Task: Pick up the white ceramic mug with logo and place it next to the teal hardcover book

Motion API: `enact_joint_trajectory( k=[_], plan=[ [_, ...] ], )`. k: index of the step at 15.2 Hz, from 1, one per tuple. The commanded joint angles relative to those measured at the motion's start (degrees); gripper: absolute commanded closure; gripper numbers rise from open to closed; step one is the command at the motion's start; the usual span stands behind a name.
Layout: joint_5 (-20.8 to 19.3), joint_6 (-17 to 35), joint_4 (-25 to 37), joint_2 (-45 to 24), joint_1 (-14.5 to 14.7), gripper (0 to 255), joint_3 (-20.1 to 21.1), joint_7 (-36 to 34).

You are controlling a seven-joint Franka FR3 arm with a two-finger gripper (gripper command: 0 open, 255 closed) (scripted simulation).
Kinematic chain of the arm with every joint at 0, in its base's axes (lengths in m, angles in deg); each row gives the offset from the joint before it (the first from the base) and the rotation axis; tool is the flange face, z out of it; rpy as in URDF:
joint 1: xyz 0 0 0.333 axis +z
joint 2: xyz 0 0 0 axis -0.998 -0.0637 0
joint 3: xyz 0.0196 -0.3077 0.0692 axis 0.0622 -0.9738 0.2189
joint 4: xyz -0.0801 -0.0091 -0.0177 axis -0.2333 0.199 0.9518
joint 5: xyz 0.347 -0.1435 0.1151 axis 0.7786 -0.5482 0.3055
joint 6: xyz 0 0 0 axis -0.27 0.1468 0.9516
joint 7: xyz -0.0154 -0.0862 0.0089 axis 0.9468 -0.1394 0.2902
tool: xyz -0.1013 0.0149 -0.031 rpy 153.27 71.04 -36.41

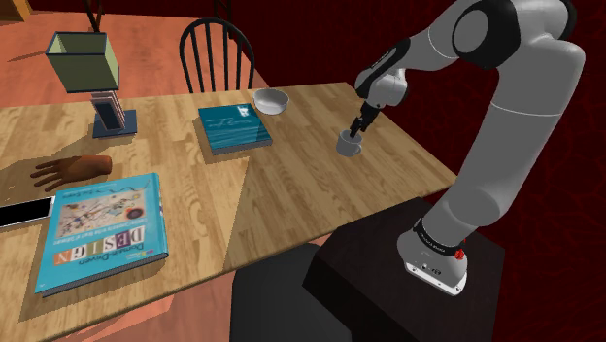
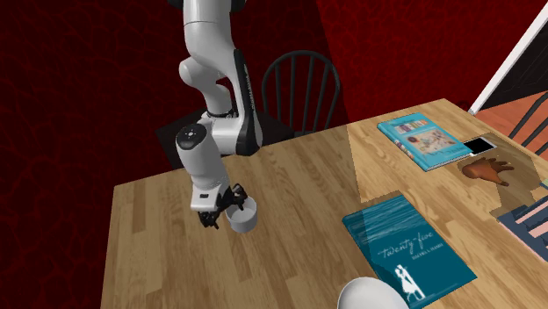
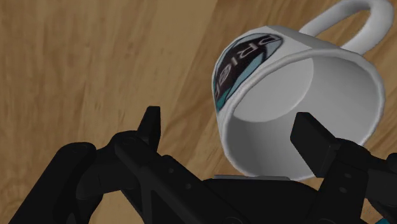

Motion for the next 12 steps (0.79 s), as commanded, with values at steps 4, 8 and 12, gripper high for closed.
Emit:
enact_joint_trajectory(
  k=[4, 8, 12],
  plan=[
    [4.1, 2.5, 0.7, -3.8, -1.5, 0, 2.3, 3.0],
    [4.1, 2.5, 0.7, -3.8, -1.5, 0, 2.3, 3.0],
    [4.1, 2.5, 0.7, -3.8, -1.5, 255, 2.3, 3.0]
  ],
)
